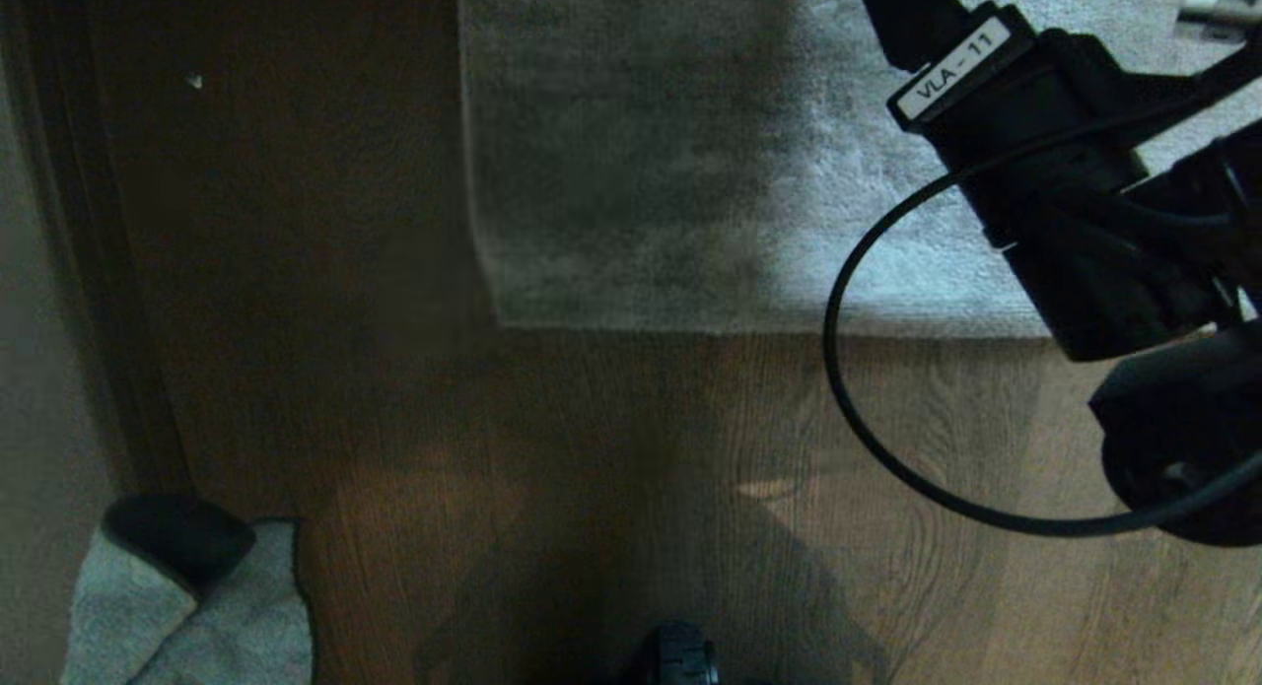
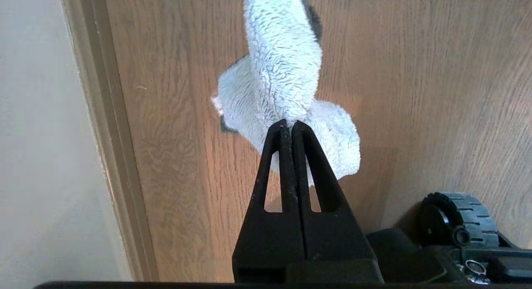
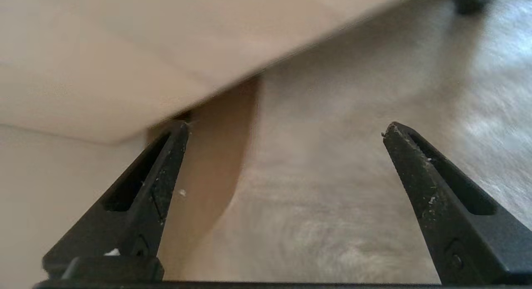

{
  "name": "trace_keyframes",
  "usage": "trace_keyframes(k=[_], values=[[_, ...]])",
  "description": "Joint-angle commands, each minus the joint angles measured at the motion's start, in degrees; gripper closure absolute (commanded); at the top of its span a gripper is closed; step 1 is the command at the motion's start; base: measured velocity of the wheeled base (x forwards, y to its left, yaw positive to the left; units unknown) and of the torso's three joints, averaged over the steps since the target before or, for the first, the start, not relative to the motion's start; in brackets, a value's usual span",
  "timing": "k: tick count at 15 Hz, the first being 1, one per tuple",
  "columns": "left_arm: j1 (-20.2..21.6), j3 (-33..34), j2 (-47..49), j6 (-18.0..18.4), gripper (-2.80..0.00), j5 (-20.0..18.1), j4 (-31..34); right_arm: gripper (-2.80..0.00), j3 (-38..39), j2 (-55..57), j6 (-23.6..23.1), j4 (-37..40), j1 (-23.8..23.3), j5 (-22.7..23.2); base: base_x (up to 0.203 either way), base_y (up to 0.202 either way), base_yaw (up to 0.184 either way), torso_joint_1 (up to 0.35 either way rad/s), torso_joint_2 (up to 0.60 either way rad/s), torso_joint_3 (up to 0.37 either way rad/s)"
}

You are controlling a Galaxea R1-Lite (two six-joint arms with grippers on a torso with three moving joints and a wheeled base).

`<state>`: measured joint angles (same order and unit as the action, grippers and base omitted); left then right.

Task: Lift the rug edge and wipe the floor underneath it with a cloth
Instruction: Lift up the carpet

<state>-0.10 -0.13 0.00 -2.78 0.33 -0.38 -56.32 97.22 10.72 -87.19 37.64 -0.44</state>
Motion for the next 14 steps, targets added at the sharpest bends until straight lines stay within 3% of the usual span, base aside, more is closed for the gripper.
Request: trace_keyframes(k=[1,6,14], values=[[0.01,-0.03,0.00,-0.03,0.00,0.03,0.03,-2.80,2.05,0.06,-0.02,-2.44,0.32,-0.17,0.000,0.000,0.000,0.000,0.00,0.000],[0.01,0.03,0.00,-0.03,0.00,0.03,-0.03,-2.80,7.22,0.71,1.15,-2.77,3.99,-2.40,0.000,0.000,0.000,0.000,0.00,0.000],[0.01,0.05,0.00,-0.03,0.00,0.03,-0.06,-2.80,10.86,13.57,14.91,-2.46,16.46,-5.67,0.000,0.000,0.000,0.000,0.00,0.000]])
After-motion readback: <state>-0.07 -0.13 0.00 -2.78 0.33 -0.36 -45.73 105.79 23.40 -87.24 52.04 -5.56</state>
